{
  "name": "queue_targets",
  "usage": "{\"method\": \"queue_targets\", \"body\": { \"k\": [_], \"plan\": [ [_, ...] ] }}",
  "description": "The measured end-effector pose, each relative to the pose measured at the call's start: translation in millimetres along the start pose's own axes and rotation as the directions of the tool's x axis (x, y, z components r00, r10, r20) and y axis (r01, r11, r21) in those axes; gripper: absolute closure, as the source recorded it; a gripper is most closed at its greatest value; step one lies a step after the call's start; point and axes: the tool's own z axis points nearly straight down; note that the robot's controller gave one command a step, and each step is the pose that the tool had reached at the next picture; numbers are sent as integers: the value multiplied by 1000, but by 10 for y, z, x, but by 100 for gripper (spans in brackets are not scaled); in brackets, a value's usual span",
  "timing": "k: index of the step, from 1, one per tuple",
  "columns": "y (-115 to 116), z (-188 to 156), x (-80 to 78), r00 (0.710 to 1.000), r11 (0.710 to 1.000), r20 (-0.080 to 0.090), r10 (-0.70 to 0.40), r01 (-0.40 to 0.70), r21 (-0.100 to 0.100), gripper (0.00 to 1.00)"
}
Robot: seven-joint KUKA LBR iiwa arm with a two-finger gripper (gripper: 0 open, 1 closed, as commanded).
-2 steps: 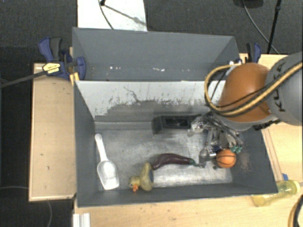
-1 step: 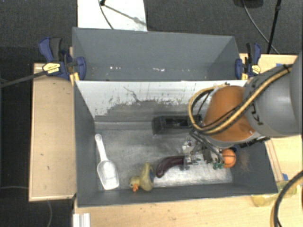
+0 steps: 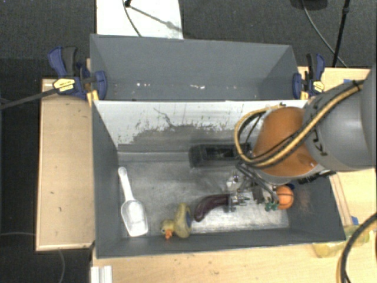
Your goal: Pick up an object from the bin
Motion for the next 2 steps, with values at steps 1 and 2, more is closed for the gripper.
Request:
{"method": "queue_targets", "body": {
  "k": [1,2],
  "plan": [
    [-31,-496,1,1000,1000,-23,-14,14,-1,100],
    [-58,-1178,30,999,1000,-20,-27,27,-1,100]
  ]
}}
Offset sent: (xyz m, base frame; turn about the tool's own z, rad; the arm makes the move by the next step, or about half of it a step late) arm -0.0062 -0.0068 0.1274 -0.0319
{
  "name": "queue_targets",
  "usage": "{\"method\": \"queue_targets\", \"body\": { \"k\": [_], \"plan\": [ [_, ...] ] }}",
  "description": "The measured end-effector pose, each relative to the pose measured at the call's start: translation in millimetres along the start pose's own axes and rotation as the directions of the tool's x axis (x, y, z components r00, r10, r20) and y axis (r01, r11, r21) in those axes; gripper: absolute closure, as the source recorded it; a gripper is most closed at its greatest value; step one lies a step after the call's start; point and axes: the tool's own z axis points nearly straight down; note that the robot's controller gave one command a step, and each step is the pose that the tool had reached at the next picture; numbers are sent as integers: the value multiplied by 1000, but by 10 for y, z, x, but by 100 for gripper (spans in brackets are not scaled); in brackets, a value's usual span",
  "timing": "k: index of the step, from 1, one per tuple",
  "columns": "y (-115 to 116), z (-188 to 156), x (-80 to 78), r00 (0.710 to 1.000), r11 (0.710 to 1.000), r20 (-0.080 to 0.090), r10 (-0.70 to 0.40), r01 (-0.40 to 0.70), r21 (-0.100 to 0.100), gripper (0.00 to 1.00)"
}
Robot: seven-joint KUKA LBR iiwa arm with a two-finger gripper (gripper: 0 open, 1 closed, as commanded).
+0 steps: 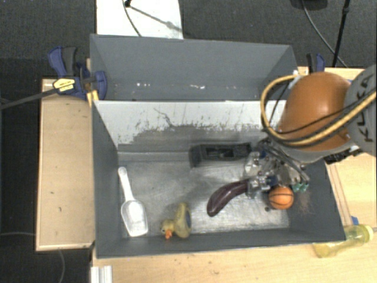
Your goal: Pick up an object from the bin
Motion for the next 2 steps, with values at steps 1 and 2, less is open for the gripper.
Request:
{"method": "queue_targets", "body": {
  "k": [1,2],
  "plan": [
    [23,-53,-55,1000,1000,18,-6,6,2,100],
    [43,-130,15,1000,1000,-4,3,-3,-1,100]
  ]
}}
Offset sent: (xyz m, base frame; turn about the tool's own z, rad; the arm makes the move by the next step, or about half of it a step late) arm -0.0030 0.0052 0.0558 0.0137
